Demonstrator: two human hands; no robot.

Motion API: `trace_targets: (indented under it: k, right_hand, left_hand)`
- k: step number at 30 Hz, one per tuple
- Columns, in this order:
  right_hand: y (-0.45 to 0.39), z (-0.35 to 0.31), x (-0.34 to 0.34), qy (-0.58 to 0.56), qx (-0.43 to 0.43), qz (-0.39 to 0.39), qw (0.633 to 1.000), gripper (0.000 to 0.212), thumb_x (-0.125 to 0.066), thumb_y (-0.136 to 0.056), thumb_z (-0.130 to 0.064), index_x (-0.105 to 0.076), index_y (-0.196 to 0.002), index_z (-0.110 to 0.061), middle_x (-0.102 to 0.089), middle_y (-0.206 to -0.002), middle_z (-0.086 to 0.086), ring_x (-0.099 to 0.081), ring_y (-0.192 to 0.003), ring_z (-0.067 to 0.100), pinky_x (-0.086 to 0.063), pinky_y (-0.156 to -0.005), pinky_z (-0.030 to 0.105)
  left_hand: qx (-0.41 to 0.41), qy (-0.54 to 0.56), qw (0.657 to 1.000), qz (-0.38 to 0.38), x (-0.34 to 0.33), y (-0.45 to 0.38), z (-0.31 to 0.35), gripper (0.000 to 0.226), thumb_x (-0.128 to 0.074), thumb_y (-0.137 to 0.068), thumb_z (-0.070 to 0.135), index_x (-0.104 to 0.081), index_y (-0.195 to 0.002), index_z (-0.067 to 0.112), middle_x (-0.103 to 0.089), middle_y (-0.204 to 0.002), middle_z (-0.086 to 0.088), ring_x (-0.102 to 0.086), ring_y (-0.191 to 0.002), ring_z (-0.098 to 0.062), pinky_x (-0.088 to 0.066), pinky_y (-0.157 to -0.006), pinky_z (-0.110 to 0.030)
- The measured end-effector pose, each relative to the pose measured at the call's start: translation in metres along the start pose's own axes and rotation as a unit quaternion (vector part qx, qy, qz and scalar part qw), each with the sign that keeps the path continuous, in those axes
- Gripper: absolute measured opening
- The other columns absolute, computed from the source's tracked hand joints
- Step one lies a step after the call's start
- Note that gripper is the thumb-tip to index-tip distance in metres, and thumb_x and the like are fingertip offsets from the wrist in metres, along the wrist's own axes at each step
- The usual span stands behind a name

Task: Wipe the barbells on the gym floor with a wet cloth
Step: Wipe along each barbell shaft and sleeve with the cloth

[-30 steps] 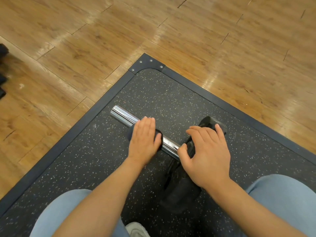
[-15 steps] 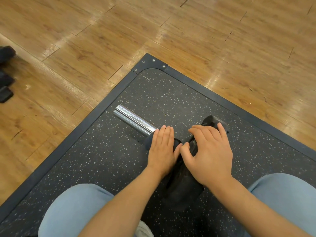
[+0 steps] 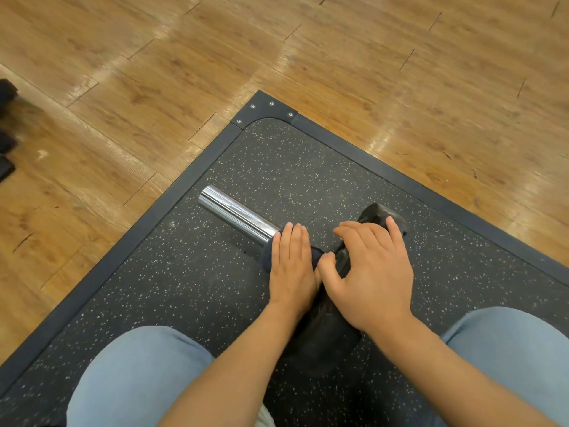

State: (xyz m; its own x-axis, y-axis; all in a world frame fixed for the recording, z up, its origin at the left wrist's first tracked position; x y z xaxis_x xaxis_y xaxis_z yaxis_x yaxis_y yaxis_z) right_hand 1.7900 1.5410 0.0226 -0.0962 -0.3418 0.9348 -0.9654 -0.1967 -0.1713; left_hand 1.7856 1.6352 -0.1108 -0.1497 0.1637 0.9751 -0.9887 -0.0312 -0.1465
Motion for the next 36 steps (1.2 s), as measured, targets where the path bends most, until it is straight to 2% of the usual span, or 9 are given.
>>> trace_targets:
  k: [3,7,10,14,18,23,27,30,36]
  right_hand:
    - [0.000,0.000,0.001,0.004,0.004,0.005,1.000,0.032,-0.057,-0.080,-0.031,-0.072,-0.099,-0.010,-0.071,-0.106,0.002,-0.062,-0.102,0.025,-0.029,-0.117,0.047]
    - [0.000,-0.001,0.003,0.001,0.002,0.014,1.000,0.040,-0.047,-0.086,-0.038,-0.073,-0.099,-0.010,-0.072,-0.106,0.002,-0.063,-0.102,0.025,-0.029,-0.117,0.047]
    - [0.001,-0.002,0.004,-0.003,-0.002,0.017,1.000,0.041,-0.047,-0.086,-0.038,-0.073,-0.100,-0.009,-0.072,-0.106,0.002,-0.064,-0.103,0.026,-0.029,-0.117,0.047]
    - [0.002,0.000,0.000,-0.001,-0.007,0.005,1.000,0.035,-0.059,-0.077,-0.027,-0.072,-0.103,-0.009,-0.071,-0.110,0.003,-0.063,-0.107,0.025,-0.026,-0.118,0.045]
    - [0.003,0.002,-0.001,-0.009,-0.010,-0.003,1.000,0.037,-0.056,-0.075,-0.024,-0.072,-0.105,-0.008,-0.071,-0.112,0.004,-0.063,-0.109,0.026,-0.024,-0.119,0.046]
    - [0.002,0.001,-0.001,-0.011,0.001,-0.010,1.000,0.045,-0.045,-0.078,-0.029,-0.071,-0.107,-0.008,-0.070,-0.114,0.004,-0.063,-0.110,0.026,-0.021,-0.120,0.044]
    - [0.002,0.000,0.001,-0.009,0.002,-0.002,1.000,0.044,-0.045,-0.078,-0.029,-0.072,-0.107,-0.008,-0.071,-0.113,0.004,-0.063,-0.109,0.026,-0.023,-0.119,0.045]
    - [0.001,-0.002,0.001,-0.004,0.005,0.002,1.000,0.045,-0.045,-0.080,-0.032,-0.072,-0.106,-0.007,-0.071,-0.112,0.005,-0.064,-0.107,0.027,-0.026,-0.117,0.047]
    - [0.000,-0.001,0.002,-0.004,0.004,-0.001,1.000,0.044,-0.046,-0.081,-0.033,-0.072,-0.105,-0.008,-0.071,-0.111,0.004,-0.063,-0.107,0.026,-0.027,-0.117,0.048]
  left_hand:
    - [0.015,0.014,1.000,-0.003,0.002,-0.006,-0.006,0.067,-0.030,-0.096,0.043,-0.050,-0.135,-0.008,-0.054,-0.137,-0.021,-0.039,-0.135,-0.033,-0.018,-0.116,-0.045]
    - [0.061,0.015,0.998,0.010,0.010,-0.021,-0.028,0.064,-0.034,-0.093,0.039,-0.054,-0.130,-0.009,-0.057,-0.132,-0.022,-0.050,-0.129,-0.037,-0.019,-0.115,-0.046]
    - [0.070,0.024,0.997,0.006,0.011,-0.020,-0.029,0.065,-0.034,-0.093,0.039,-0.052,-0.131,-0.010,-0.055,-0.133,-0.022,-0.045,-0.133,-0.039,-0.017,-0.116,-0.048]
    - [0.044,0.018,0.999,-0.012,0.004,-0.002,-0.005,0.071,-0.035,-0.092,0.044,-0.043,-0.137,-0.010,-0.047,-0.141,-0.022,-0.028,-0.140,-0.036,-0.008,-0.120,-0.048]
    - [0.011,0.013,1.000,-0.019,0.001,0.000,-0.005,0.072,-0.033,-0.093,0.047,-0.045,-0.138,-0.008,-0.050,-0.140,-0.021,-0.032,-0.138,-0.034,-0.016,-0.117,-0.048]
    - [0.095,0.026,0.995,-0.011,0.007,-0.030,-0.054,0.066,-0.035,-0.092,0.041,-0.049,-0.135,-0.007,-0.053,-0.137,-0.020,-0.042,-0.134,-0.037,-0.015,-0.117,-0.046]
    - [0.129,0.040,0.991,-0.011,0.012,-0.035,-0.067,0.066,-0.031,-0.094,0.037,-0.043,-0.138,-0.010,-0.048,-0.140,-0.022,-0.035,-0.139,-0.039,-0.021,-0.119,-0.052]
    - [0.175,0.069,0.982,-0.017,0.010,-0.022,-0.045,0.068,-0.032,-0.094,0.036,-0.036,-0.143,-0.011,-0.039,-0.149,-0.025,-0.026,-0.144,-0.040,-0.011,-0.121,-0.051]
    - [0.140,0.071,0.987,-0.022,0.006,-0.014,-0.035,0.064,-0.030,-0.097,0.033,-0.034,-0.146,-0.008,-0.036,-0.152,-0.022,-0.023,-0.145,-0.037,-0.008,-0.121,-0.047]
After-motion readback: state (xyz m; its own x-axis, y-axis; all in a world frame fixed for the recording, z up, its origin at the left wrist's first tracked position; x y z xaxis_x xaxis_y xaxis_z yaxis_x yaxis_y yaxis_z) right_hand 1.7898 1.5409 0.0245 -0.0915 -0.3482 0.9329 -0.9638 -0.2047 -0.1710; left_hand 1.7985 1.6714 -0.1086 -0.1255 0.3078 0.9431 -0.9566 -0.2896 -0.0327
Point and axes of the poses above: each hand's wrist, its own y-axis away from the middle knuckle, its own x-axis out of the back of the hand, z = x × y, the point moved 8 cm from there along -y, towards the middle knuckle
